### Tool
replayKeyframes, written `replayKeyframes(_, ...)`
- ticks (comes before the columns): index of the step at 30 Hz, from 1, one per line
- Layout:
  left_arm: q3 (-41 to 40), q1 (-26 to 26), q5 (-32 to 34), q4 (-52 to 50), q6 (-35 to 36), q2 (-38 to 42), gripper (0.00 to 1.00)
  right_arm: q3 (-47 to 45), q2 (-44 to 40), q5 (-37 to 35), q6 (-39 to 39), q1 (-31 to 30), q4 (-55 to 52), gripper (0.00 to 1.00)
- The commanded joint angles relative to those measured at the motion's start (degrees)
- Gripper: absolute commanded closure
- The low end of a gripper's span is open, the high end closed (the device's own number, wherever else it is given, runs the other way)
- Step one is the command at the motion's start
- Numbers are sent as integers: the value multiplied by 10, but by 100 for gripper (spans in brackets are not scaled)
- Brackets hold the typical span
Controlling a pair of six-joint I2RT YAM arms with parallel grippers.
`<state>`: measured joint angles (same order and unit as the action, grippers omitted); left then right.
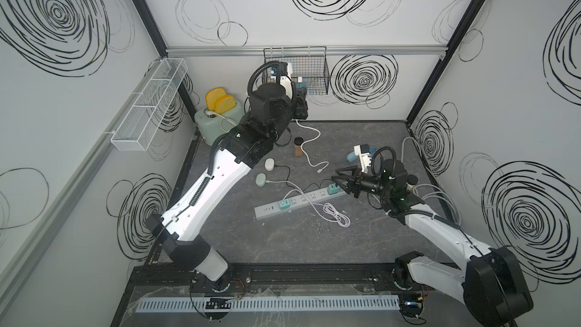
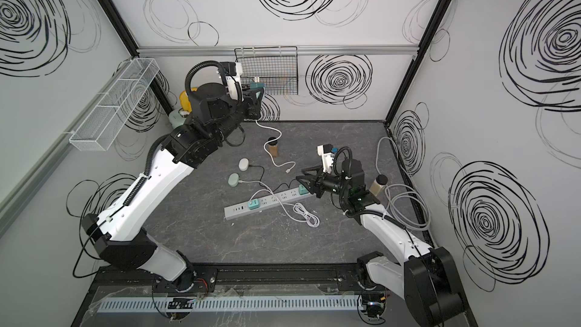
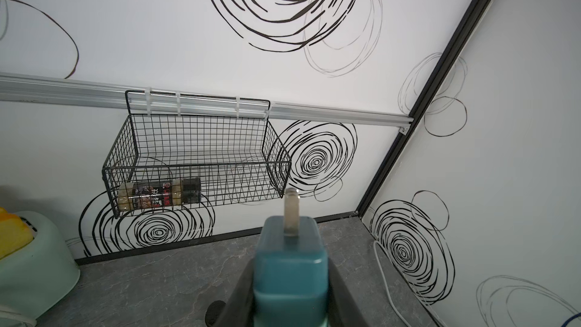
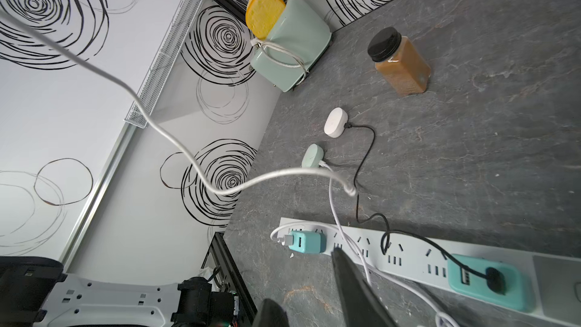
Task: Charge the bluetooth headset
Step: Place the plug at the center of the board.
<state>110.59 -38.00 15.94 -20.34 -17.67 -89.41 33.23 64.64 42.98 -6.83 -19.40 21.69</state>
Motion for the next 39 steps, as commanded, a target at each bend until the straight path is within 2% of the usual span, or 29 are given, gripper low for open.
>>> replayKeyframes(1,24,5,-26,8,-43,22,100,19,18,-6,-12,-3,33,53)
replayKeyframes(7,26,5,-65,-4,-80,25,100,9,36,-5,-19,-8,72,53)
replayKeyframes(17,29,6,-101,-3,-115,24,100,9,81,8,-50,-9,126,59)
replayKeyframes(28,29,10,-116,-4,-129,25,100,1,112,-2,-111,-9,177,62)
replayKeyframes(31,29,12,-115,-6,-130,25,100,-8,116,9,-116,-10,196,70)
replayKeyframes(35,20,24,-119,-4,-133,25,100,-18,118,24,-113,-12,210,73)
replayKeyframes(39,-16,48,-127,17,-139,32,100,-15,108,32,-107,-16,190,92)
